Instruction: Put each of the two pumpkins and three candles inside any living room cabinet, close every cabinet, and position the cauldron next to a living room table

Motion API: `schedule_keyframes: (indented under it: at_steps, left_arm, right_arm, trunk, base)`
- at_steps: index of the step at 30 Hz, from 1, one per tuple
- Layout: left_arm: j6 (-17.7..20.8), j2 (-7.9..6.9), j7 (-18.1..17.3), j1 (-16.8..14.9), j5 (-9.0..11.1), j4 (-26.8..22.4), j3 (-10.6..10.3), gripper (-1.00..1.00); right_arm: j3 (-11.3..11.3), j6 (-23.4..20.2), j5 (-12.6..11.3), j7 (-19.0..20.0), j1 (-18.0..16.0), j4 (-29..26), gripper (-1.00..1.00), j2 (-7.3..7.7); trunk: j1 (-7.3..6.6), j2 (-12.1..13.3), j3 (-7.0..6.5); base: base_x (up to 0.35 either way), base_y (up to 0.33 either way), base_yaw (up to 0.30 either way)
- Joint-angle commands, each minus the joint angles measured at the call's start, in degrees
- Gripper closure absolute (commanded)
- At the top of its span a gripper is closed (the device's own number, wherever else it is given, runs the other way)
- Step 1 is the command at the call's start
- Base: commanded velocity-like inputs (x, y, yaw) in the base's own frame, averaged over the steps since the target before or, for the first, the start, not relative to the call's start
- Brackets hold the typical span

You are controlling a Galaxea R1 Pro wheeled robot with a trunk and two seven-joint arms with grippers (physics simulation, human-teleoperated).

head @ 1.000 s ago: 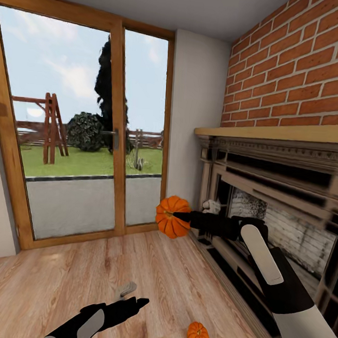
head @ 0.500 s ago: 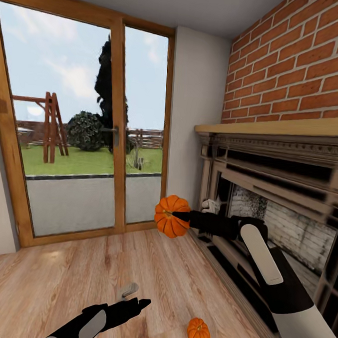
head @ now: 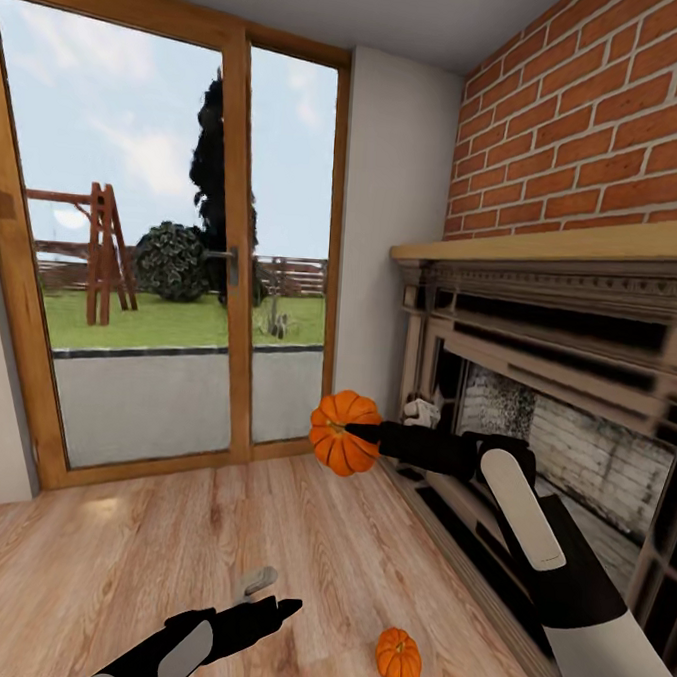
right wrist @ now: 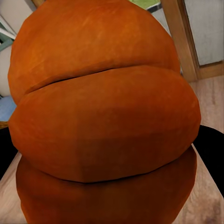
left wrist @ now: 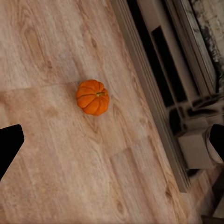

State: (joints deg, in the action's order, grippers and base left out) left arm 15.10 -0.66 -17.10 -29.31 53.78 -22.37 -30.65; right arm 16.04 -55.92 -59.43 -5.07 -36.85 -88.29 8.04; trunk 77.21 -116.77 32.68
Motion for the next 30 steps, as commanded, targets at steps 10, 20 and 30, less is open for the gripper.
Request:
schedule_keyframes:
  at_steps: [10, 20, 30]
  left_arm:
    - [-0.51, -0.05, -0.04, -0.04, 0.54, -0.06, -0.2, -1.0]
    - [-0.51, -0.05, -0.04, -0.04, 0.54, -0.09, -0.2, -1.0]
    - [-0.51, -0.05, -0.04, -0.04, 0.54, -0.08, -0.2, -1.0]
  right_arm:
    - [-0.12, 0.01, -0.6, -1.13, -0.06, -0.07, 1.0, 0.03]
    - [0.13, 0.02, -0.6, -0.91, -0.06, -0.13, 1.0, -0.04]
    - [0.13, 0.02, -0.6, -0.88, -0.06, -0.06, 1.0, -0.04]
  trunk:
    - [2.19, -4.06, 1.87]
    - [4.39, -8.07, 3.66]
    - [6.59, -12.08, 5.46]
  base:
    - [0.0, 0.0, 0.0]
    - [0.0, 0.0, 0.0]
    - [0.0, 0.0, 0.0]
